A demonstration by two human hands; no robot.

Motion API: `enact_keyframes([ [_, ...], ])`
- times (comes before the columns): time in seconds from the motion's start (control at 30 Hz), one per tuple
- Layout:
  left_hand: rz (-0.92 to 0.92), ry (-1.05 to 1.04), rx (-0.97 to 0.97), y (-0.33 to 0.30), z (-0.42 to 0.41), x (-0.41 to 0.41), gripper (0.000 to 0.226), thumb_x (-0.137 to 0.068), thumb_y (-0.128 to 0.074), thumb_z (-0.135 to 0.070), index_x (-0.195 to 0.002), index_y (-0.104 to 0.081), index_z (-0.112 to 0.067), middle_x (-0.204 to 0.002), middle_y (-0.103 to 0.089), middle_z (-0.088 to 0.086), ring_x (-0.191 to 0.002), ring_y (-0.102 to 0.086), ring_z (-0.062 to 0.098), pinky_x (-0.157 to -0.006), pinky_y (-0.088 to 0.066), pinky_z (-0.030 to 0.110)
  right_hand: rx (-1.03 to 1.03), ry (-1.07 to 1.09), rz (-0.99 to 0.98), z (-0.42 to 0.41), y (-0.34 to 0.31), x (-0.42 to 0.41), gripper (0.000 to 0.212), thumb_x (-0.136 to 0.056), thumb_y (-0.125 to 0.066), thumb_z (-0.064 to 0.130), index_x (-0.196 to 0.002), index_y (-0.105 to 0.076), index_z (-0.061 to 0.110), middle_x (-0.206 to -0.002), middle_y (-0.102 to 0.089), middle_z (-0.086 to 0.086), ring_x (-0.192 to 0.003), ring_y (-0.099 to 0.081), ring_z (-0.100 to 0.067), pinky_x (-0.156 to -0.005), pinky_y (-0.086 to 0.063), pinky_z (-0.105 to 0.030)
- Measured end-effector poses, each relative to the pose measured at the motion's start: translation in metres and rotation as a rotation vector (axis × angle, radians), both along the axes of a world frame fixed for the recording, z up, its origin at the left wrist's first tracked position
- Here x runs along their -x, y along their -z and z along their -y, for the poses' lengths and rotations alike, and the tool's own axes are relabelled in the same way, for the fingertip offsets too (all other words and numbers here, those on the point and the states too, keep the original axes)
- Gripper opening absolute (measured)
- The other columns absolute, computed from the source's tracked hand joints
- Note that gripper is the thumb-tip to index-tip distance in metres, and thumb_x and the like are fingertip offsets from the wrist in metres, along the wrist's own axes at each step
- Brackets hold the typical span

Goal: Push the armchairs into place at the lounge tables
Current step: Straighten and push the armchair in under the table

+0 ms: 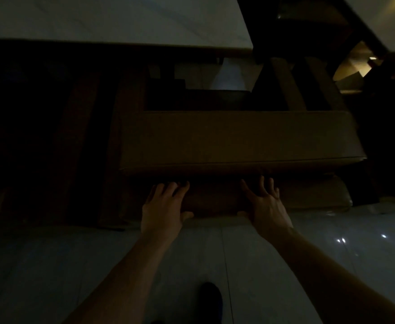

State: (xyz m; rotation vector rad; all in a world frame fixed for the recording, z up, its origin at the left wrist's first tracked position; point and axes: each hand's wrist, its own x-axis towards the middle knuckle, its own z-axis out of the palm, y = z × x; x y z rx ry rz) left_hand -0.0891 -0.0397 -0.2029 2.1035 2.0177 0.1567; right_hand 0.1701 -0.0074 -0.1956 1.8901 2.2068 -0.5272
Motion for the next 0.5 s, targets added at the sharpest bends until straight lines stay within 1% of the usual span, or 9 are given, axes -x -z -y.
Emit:
enact_keyframes([
  [0.1,-0.016,0.009,0.018,-0.002,-0.003,0.000,0.075,-0.083,-0.063,-0.059,-0.148,-0.034,-0.035,-0.141,-0.045,-0.007,-0.128,-0.036,0.024,-0.101,-0.040,0.041,0.015,-0.017,0.012,-0.006,0.000,-0.001,0.086,-0.093,-0.055,0.052,-0.155,0.002,0.036,-0.162,0.010,-0.022,-0.146,0.011,-0.048,-0.121,-0.006,-0.056],
  [0.2,-0.017,0.005,0.068,-0.008,-0.011,-0.004,0.075,-0.086,-0.061,-0.057,-0.150,-0.029,-0.036,-0.145,-0.038,-0.008,-0.132,-0.031,0.024,-0.104,-0.037,0.041,0.020,0.000,0.009,-0.013,0.000,-0.001,0.086,-0.093,-0.056,0.051,-0.155,0.002,0.037,-0.162,0.010,-0.021,-0.146,0.012,-0.048,-0.120,-0.004,-0.056],
  [0.37,-0.014,-0.052,0.077,-0.011,-0.014,-0.011,0.076,-0.084,-0.069,-0.048,-0.148,-0.032,-0.030,-0.144,-0.039,-0.002,-0.132,-0.031,0.027,-0.111,-0.033,0.046,0.000,0.020,0.023,-0.010,0.000,0.004,0.088,-0.093,-0.056,0.052,-0.155,0.003,0.036,-0.163,0.007,-0.022,-0.147,0.012,-0.046,-0.121,-0.004,-0.055],
  [0.5,-0.026,-0.076,0.089,-0.013,-0.011,-0.016,0.077,-0.085,-0.070,-0.046,-0.149,-0.030,-0.030,-0.146,-0.037,-0.001,-0.133,-0.031,0.026,-0.110,-0.033,0.045,-0.002,0.010,0.027,-0.007,-0.002,0.004,0.087,-0.094,-0.054,0.052,-0.155,0.005,0.036,-0.163,0.008,-0.023,-0.147,0.013,-0.046,-0.122,-0.005,-0.055],
])
